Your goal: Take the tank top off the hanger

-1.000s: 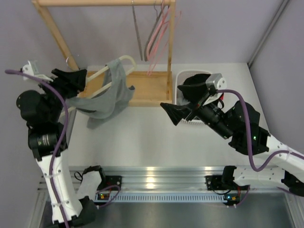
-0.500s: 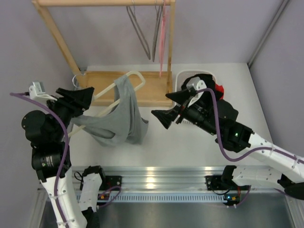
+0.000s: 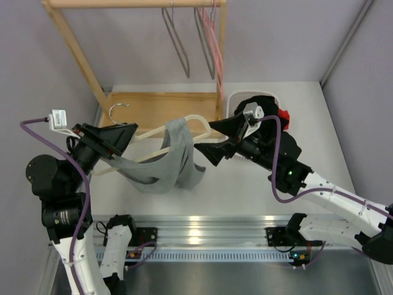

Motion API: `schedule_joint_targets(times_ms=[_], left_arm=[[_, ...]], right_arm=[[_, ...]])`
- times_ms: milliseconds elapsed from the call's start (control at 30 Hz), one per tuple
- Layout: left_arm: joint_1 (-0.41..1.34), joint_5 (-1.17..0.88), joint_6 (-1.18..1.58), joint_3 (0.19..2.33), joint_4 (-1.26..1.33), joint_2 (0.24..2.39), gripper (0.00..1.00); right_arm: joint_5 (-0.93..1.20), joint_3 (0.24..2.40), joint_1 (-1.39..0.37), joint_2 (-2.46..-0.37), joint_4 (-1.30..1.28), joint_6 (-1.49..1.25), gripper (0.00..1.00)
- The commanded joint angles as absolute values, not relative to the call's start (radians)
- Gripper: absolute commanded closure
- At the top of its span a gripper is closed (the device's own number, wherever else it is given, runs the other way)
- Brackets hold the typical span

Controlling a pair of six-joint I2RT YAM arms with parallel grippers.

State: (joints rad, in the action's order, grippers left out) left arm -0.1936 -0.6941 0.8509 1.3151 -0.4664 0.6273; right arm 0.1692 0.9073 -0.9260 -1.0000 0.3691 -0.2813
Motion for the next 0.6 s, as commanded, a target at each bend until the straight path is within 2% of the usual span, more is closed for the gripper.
schedule_joint_targets(times_ms=[0,267,567], left_arm=[[-0.19,-0.79,0.914,1.315,-0.361,0.655,1.0],[-0.19,-0.83,0.897,1.312,-0.362,0.693,1.0],[-0.19,-0.821,0.871,1.287,-0.362,0.715,1.0]], right_arm=[[0.294,0.925,-0.905,-1.029,0.623,-0.363,0.01],[0.419,0.988,-0.904,-1.138,0.799,-0.53,0.01],[0.449,1.028,-0.913,-1.18,0.818,-0.581,0.0]])
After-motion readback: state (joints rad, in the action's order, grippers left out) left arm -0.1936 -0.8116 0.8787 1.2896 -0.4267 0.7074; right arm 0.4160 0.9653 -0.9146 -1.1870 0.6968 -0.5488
